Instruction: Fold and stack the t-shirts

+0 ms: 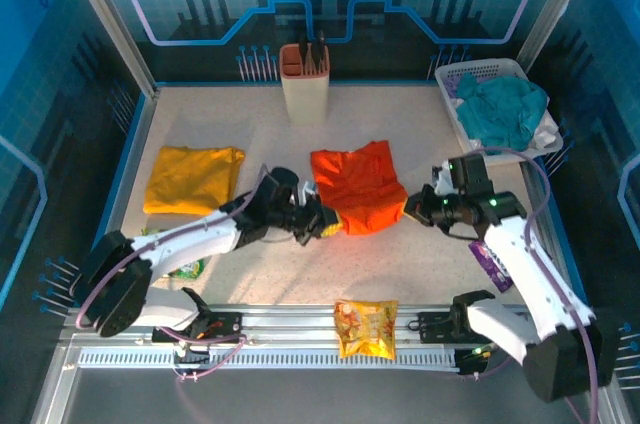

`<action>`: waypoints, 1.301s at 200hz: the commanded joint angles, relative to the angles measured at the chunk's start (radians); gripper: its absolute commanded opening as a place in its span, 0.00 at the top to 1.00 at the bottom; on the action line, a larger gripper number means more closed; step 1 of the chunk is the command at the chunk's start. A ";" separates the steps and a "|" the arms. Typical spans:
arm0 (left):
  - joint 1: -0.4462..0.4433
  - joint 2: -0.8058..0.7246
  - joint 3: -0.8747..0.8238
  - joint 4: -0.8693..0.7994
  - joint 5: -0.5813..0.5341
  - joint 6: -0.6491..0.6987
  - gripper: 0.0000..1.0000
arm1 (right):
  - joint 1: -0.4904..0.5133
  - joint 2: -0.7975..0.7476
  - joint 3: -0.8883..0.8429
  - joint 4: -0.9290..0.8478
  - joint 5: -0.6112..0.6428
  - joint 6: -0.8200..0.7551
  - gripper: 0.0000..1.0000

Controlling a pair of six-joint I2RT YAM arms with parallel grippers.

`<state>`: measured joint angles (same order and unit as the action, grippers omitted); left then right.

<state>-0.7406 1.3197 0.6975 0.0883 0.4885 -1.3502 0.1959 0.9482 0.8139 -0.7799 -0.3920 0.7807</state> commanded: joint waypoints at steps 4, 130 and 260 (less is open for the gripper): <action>-0.114 -0.101 -0.092 0.033 -0.134 -0.126 1.00 | 0.020 -0.148 -0.044 -0.211 0.008 0.007 1.00; 0.113 0.090 0.011 0.189 0.023 -0.152 1.00 | -0.002 0.270 0.185 -0.008 0.019 -0.081 1.00; 0.299 0.595 0.283 0.458 0.232 -0.188 0.88 | -0.090 0.728 0.405 0.217 -0.022 -0.092 0.97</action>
<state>-0.4603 1.9087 0.9108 0.5404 0.6720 -1.5719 0.1204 1.6329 1.1500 -0.6086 -0.3855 0.6952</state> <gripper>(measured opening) 0.127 0.059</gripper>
